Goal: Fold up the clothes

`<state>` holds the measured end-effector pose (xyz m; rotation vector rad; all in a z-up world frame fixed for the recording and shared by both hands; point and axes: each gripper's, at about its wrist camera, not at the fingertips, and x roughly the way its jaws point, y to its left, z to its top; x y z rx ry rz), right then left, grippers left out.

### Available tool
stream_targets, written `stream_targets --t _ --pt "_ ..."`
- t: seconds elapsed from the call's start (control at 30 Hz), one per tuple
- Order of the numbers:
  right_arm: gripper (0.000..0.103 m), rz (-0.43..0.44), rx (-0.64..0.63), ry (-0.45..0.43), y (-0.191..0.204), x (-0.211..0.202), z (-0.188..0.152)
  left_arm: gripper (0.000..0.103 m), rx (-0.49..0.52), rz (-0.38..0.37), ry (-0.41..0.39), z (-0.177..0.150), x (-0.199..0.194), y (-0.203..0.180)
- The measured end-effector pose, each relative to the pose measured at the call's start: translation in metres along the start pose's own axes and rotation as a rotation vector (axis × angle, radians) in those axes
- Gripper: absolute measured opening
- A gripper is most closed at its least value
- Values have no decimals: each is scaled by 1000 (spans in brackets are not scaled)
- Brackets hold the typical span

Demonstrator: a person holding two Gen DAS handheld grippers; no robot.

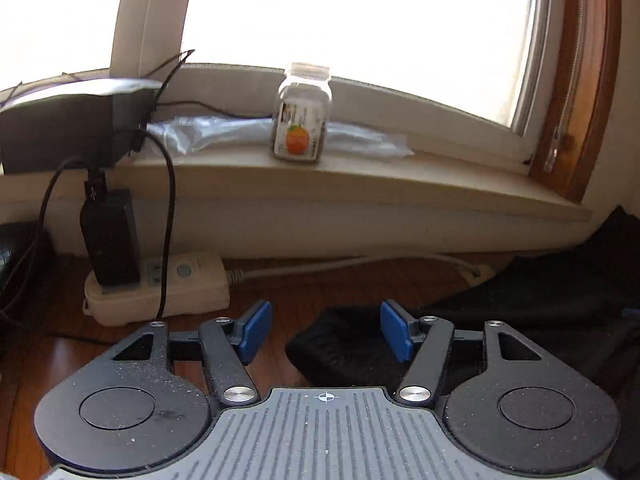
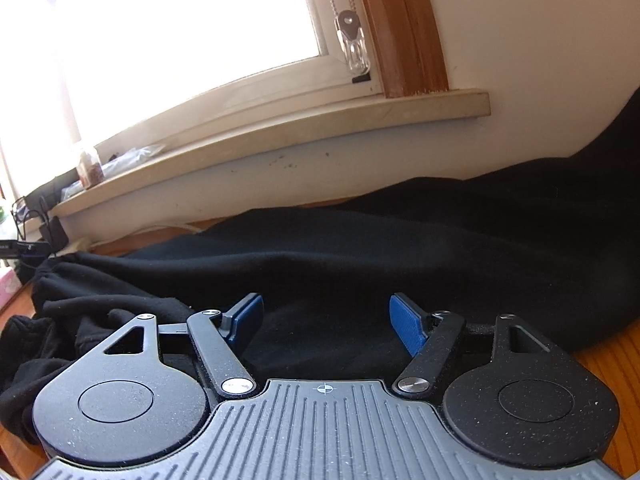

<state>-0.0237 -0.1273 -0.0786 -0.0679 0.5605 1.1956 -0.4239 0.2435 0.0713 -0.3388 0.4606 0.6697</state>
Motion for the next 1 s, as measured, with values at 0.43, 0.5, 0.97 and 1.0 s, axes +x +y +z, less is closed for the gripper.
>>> stream_targets --t 0.43,0.5,0.97,1.0 --pt "70 21 10 -9 -4 -1 -1 66 173 -217 128 44 98 -115" --pt "70 28 15 -12 -5 -2 -1 66 216 -225 188 48 125 -133" --pt "70 77 53 -48 -12 -8 -2 26 418 -244 323 35 187 -184" --pt "70 81 56 -51 -13 -9 -2 2 432 -240 305 36 182 -185"
